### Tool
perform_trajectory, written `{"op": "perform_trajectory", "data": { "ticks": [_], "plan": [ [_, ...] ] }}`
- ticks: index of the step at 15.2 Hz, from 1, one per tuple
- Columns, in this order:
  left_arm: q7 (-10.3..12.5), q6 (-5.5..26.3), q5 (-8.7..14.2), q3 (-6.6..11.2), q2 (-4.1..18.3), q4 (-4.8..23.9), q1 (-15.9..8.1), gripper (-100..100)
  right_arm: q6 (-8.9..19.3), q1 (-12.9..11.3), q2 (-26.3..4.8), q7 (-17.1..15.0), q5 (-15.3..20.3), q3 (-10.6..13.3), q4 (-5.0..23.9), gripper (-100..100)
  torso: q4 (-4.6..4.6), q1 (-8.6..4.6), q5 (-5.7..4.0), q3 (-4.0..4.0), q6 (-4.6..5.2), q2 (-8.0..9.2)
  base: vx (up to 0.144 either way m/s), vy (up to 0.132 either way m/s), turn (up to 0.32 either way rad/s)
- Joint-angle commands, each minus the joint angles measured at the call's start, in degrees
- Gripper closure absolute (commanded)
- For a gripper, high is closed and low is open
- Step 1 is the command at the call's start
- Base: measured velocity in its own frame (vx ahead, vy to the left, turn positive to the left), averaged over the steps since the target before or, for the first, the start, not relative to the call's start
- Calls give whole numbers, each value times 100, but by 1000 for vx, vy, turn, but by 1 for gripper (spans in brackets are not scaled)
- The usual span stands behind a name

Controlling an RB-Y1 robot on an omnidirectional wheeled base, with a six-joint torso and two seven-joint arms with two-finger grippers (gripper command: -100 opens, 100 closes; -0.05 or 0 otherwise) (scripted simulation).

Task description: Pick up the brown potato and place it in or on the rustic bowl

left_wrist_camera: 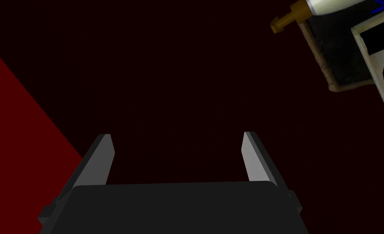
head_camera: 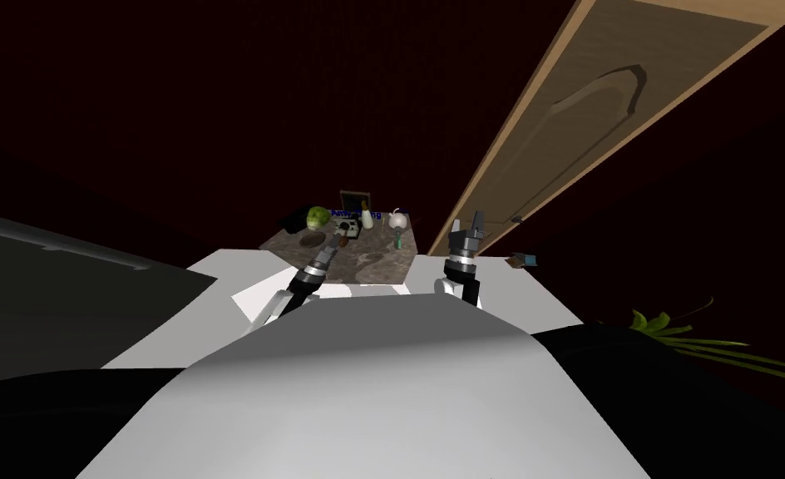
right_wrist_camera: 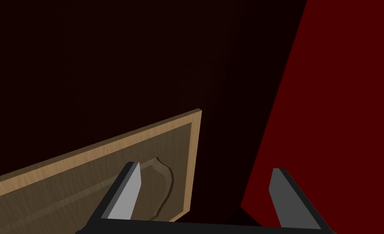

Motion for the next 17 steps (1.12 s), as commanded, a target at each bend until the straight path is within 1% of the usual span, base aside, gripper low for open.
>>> {"op": "perform_trajectory", "data": {
  "ticks": [1,2,3,4,5,6,7,8,9,10,11,12,13,14,15,16,17],
  "plan": [
    [132,62,-179,3,154,83,-3,-100,0,0,0,0,0,0,0,0,0,0,0,0,0,0,-37,62,-58],
    [270,145,-380,-15,328,203,-39,-100,0,0,0,0,0,0,0,0,0,-2,0,-1,-1,-1,-32,61,-74],
    [270,145,-403,-15,328,203,-39,-100,0,0,0,0,0,0,0,0,-1,-3,-1,-1,0,-3,-28,57,-57],
    [411,230,-599,-38,501,322,-76,-100,0,0,0,0,0,0,0,0,-1,-4,-1,-2,-1,-5,-30,63,-54],
    [411,230,-629,-38,501,322,-76,-100,0,0,0,0,0,0,0,0,-1,-3,-1,-3,0,-6,-22,61,-59],
    [556,317,-821,-65,673,441,-114,-100,0,0,0,0,0,0,0,0,-2,-3,0,-4,0,-8,-25,64,-63],
    [556,317,-858,-65,673,441,-114,-100,0,0,0,0,0,0,0,0,-2,-2,0,-5,0,-9,-26,60,-59],
    [703,407,-1032,-97,844,557,-151,-100,0,0,0,0,0,0,0,0,-2,-3,-1,-5,-1,-9,-22,55,-74],
    [703,407,-1087,-97,844,557,-151,-100,0,0,0,0,0,0,0,0,-2,-5,-1,-6,0,-10,-16,53,-60],
    [852,497,-1269,-133,1013,672,-188,-100,0,0,0,0,0,0,0,0,-2,-6,-1,-6,-1,-11,-11,54,-69],
    [852,497,-1317,-133,1013,672,-188,-100,0,0,0,0,0,0,0,0,-3,-6,-1,-8,0,-14,-10,50,-61],
    [1002,590,-1494,-173,1179,784,-225,-100,0,1,0,0,0,0,0,0,-3,-7,-2,-8,0,-15,-7,50,-69],
    [1002,590,-1545,-173,1179,784,-225,-100,0,1,0,0,0,0,0,0,-4,-7,-2,-9,0,-16,-6,48,-53],
    [1153,683,-1709,-216,1343,892,-261,-100,0,1,0,0,0,0,0,0,-4,-8,-2,-10,-1,-17,-2,46,-63],
    [1153,683,-1772,-216,1343,892,-261,-100,0,1,0,0,0,0,0,0,-4,-9,-2,-11,0,-19,1,42,-51],
    [1303,776,-1949,-263,1504,996,-297,-100,0,1,0,0,0,0,0,0,-4,-12,-2,-11,-1,-20,6,42,-56],
    [1303,776,-1995,-263,1504,996,-297,-100,0,1,0,0,0,0,0,0,-5,-11,-2,-13,0,-23,10,42,-53]
  ]
}}
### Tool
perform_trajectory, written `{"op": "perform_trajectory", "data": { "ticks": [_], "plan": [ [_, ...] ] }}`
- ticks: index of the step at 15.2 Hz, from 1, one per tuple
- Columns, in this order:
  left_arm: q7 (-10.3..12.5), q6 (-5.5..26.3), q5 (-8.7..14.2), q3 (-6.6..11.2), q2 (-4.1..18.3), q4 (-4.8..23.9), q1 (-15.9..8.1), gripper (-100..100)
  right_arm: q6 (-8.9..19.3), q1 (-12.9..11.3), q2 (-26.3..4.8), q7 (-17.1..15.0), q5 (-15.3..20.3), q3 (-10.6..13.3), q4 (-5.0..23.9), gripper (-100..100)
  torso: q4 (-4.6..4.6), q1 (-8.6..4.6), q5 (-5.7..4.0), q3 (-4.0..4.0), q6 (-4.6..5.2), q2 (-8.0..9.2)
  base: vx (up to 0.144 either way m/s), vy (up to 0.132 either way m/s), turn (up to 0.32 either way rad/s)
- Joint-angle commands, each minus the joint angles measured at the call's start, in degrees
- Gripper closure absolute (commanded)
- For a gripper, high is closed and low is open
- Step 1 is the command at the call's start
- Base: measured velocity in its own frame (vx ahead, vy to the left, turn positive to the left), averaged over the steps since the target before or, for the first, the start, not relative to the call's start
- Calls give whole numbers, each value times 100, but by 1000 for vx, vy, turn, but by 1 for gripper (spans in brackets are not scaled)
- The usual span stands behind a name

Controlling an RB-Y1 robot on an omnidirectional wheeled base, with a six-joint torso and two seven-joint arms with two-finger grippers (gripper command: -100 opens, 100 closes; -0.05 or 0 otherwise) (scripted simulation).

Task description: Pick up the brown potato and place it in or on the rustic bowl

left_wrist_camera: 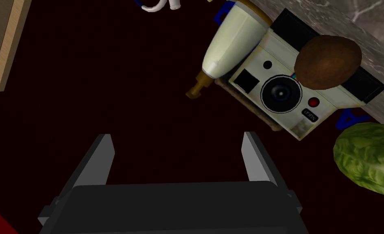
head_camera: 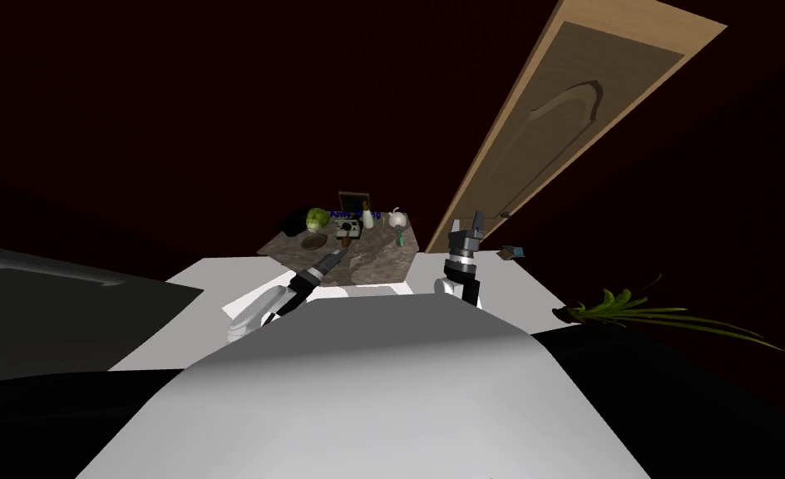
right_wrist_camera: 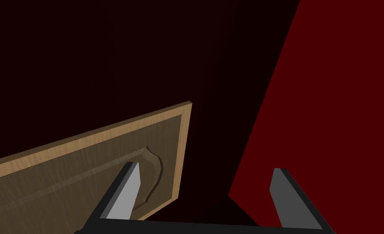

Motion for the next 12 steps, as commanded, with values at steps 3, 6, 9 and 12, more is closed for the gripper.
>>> {"op": "perform_trajectory", "data": {
  "ticks": [3,6,9,12],
  "plan": [
    [366,226,-508,-117,384,211,-60,-100,0,0,0,0,0,0,0,0,0,-3,-1,-1,0,-2,15,35,-56],
    [513,319,-750,-172,539,301,-93,-100,0,0,0,0,0,0,0,0,-1,-5,-2,-4,1,-7,24,31,-45],
    [796,499,-1146,-291,839,465,-156,-100,0,0,0,0,0,0,0,0,-3,-8,-2,-7,0,-13,39,23,-47],
    [933,586,-1332,-354,983,538,-185,-100,0,1,0,0,0,0,0,0,-4,-13,-3,-11,1,-19,47,14,-41]
  ]
}}
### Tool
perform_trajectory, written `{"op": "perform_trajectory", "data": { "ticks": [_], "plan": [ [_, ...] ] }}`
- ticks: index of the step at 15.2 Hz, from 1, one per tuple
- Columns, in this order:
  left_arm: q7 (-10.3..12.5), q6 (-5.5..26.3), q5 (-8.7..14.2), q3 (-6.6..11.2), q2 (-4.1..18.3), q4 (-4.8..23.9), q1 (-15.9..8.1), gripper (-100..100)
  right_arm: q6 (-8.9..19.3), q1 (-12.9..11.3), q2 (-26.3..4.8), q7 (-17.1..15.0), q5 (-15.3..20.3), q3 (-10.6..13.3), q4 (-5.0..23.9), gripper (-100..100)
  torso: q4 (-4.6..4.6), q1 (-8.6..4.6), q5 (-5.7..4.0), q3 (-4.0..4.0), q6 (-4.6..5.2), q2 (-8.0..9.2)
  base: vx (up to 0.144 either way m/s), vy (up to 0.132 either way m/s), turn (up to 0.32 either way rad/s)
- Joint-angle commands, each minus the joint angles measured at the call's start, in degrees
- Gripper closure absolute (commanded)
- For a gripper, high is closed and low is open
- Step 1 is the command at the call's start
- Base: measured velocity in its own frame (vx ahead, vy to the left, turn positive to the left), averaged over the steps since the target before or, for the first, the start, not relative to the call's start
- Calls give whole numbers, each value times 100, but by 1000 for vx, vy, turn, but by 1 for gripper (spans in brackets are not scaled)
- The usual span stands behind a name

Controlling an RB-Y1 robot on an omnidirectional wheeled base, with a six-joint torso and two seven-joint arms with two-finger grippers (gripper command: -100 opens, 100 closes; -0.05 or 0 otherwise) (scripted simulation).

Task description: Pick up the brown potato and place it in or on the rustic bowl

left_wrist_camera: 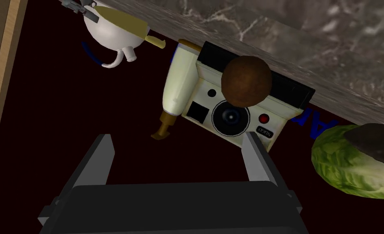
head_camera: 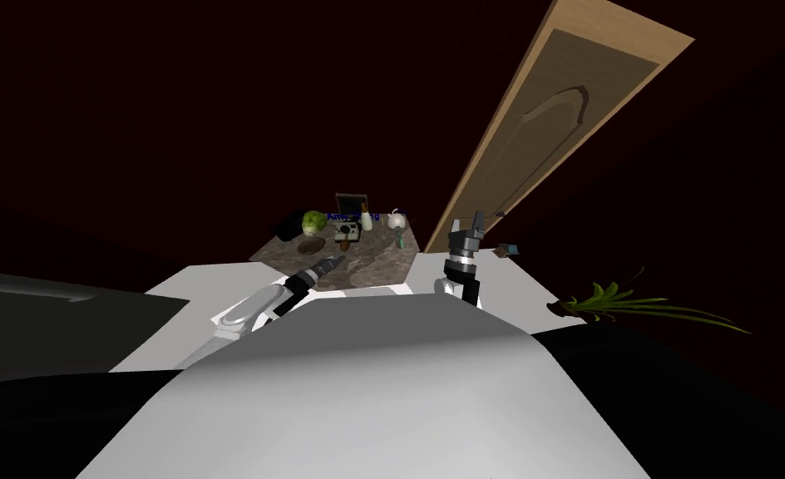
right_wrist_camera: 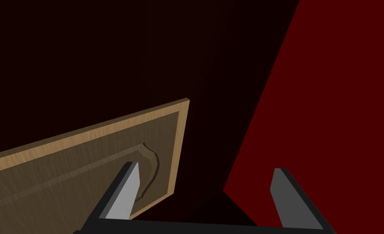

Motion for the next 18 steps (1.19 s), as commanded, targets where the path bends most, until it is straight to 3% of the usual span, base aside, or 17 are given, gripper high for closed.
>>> {"op": "perform_trajectory", "data": {
  "ticks": [1,5,6,10,14,15,17,18],
  "plan": [
    [186,124,-253,-94,185,105,-45,-100,0,0,0,0,0,0,0,0,0,0,0,0,0,0,50,13,-30],
    [550,359,-715,-294,566,266,-116,-100,0,0,0,0,0,0,0,0,-2,-5,-1,-6,1,-11,76,4,-51],
    [550,359,-723,-294,566,266,-116,-100,0,0,0,0,0,0,0,0,-3,-7,-2,-7,1,-13,84,-2,-27],
    [944,618,-1194,-556,962,398,-189,-100,0,1,0,0,0,0,0,0,-7,-10,-3,-18,1,-33,128,-11,-34],
    [1248,827,-1521,-803,1224,465,-246,-100,0,1,0,0,0,0,0,0,-10,-21,-5,-25,1,-44,150,-37,-20],
    [1310,873,-1581,-860,1267,481,-253,-100,0,2,0,0,0,0,0,0,-10,-26,-6,-27,1,-47,177,-43,-1],
    [1098,869,-1479,-812,1036,583,-350,-100,0,1,0,0,0,0,-1,0,-10,-23,-5,-24,0,-40,74,-14,-37],
    [1202,826,-1496,-787,1141,514,-280,-100,0,0,0,0,0,0,0,0,-6,-18,-3,-14,3,-21,21,-2,-51]
  ]
}}
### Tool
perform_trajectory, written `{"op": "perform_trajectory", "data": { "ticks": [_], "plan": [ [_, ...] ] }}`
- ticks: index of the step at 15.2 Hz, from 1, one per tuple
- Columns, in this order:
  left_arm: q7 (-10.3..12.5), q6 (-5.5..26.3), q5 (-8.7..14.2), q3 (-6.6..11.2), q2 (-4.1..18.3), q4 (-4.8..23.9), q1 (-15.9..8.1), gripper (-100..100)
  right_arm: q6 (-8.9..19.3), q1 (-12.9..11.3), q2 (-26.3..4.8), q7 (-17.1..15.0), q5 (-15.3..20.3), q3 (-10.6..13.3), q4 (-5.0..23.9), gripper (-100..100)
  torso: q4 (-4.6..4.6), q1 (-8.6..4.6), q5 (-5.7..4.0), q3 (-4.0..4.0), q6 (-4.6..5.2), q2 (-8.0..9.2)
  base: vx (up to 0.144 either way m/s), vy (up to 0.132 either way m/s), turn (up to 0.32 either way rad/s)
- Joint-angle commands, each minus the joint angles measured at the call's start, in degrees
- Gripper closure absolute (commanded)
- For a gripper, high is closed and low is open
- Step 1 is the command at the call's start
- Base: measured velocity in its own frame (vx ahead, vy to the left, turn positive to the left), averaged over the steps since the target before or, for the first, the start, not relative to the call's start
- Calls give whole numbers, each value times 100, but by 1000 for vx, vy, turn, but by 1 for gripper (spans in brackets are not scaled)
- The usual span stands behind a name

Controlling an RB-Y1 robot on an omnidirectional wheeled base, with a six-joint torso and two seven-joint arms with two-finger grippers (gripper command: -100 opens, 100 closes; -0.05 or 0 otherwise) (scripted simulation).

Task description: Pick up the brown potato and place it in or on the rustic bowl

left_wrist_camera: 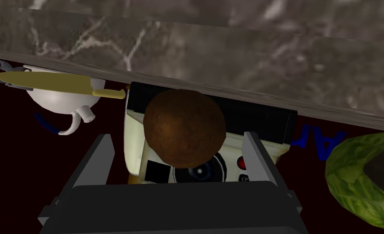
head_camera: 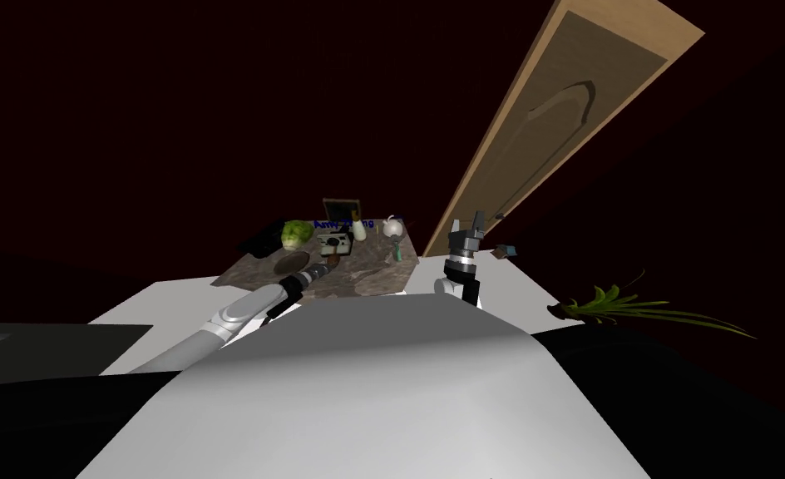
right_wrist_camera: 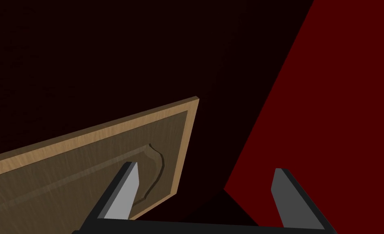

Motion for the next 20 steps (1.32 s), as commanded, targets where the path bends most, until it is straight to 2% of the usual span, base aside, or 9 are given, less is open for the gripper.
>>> {"op": "perform_trajectory", "data": {
  "ticks": [1,6,7,14,20],
  "plan": [
    [0,0,0,0,0,0,0,100,0,0,0,0,0,0,0,0,0,0,0,0,0,0,12,-1,-2],
    [-1,5,0,3,2,0,2,100,0,-1,0,0,0,0,0,0,4,7,5,11,6,19,2,0,2],
    [4,-79,25,-73,49,-151,-80,100,0,-1,0,0,0,0,0,0,4,7,5,11,6,19,-33,67,-55],
    [34,-297,121,-247,205,-561,-306,100,0,-2,-2,0,0,-2,1,0,15,87,19,27,21,42,-62,185,-95],
    [194,-480,216,-335,516,-1021,-460,100,1,-1,-2,0,0,-2,1,0,16,98,23,31,27,48,-74,208,-52]
  ]
}}
